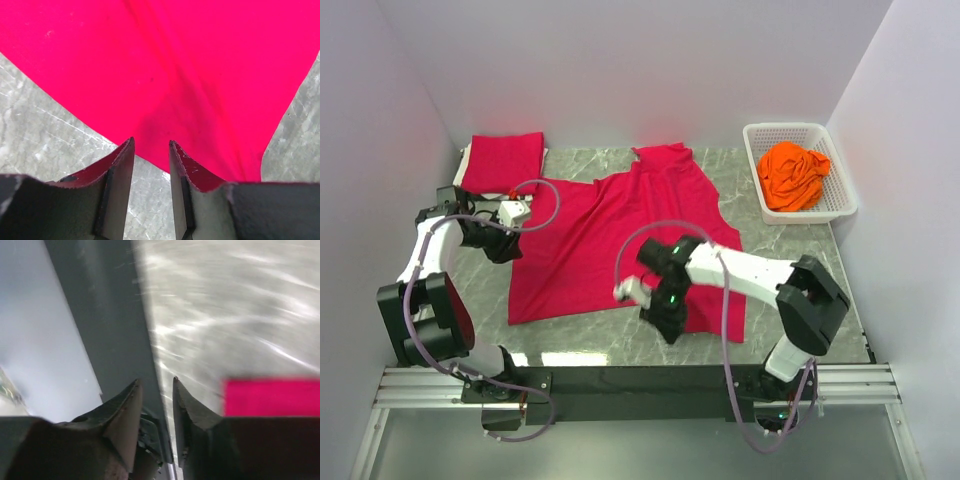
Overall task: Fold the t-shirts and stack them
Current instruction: Flatten the tshirt out
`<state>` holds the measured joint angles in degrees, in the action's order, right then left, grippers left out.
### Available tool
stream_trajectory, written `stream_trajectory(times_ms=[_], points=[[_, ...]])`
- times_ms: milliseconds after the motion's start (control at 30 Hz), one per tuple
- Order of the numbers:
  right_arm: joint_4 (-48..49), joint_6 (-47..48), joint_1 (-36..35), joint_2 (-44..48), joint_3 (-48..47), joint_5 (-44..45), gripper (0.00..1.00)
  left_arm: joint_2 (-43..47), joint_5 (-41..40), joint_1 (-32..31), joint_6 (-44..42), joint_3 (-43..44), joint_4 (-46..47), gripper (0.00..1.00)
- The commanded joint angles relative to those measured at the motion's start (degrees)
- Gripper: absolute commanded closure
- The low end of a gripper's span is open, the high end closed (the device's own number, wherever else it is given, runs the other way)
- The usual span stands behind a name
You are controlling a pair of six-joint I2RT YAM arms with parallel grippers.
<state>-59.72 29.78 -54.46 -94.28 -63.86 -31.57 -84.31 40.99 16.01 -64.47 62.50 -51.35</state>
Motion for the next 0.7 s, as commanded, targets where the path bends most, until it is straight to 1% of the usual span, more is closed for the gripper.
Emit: stream_trajectory(times_ms=[0,33,67,133,167,200,233,300,433,567,600,667], points=[[-2.24,1.16,10.83,3.14,-5.65,-0.61,0.61,-0.85,0.77,-1.67,2.66,0.79,1.16,0.60],[-1.89,0.98,16.26,2.62,-6.62,1.14,0.61,-1.03,-0.03,-2.29,3.90,0.17,2.12,0.60],[-1.10,0.81,18.14,1.39,-7.42,5.16,0.61,-1.12,-0.73,-2.73,5.04,-0.27,3.18,0.60],[1.18,-0.86,22.61,0.59,-8.04,10.45,0.65,-1.47,-3.01,-4.32,9.08,-2.03,7.66,0.61],[4.50,-1.56,23.95,-0.11,-7.43,15.53,0.68,-1.90,-3.72,-4.93,10.66,-3.16,9.76,0.61],[5.83,-2.44,25.00,-0.98,-7.25,17.84,0.70,-2.26,-4.68,-6.07,13.98,-3.52,13.35,0.61],[6.80,-2.62,25.88,-1.95,-7.25,19.86,0.72,-2.78,-6.52,-6.69,15.50,-3.79,15.04,0.62],[8.30,-2.88,28.26,-5.46,-7.77,24.60,0.75,-5.06,-7.76,-8.27,18.31,-3.70,17.06,0.64],[9.71,-3.15,29.76,-10.39,-7.78,30.15,0.78,-8.76,-11.45,-9.86,20.35,-3.79,19.53,0.67],[5.95,-2.53,29.76,-13.99,-6.64,29.82,0.79,-11.04,-15.23,-10.12,19.65,-5.01,20.24,0.68],[5.24,-2.27,29.67,-14.26,-5.50,29.38,0.79,-11.14,-17.24,-10.12,18.86,-5.28,20.24,0.68],[3.22,-1.92,29.23,-14.27,-4.00,28.24,0.80,-11.48,-18.66,-10.12,17.63,-6.42,19.10,0.69]])
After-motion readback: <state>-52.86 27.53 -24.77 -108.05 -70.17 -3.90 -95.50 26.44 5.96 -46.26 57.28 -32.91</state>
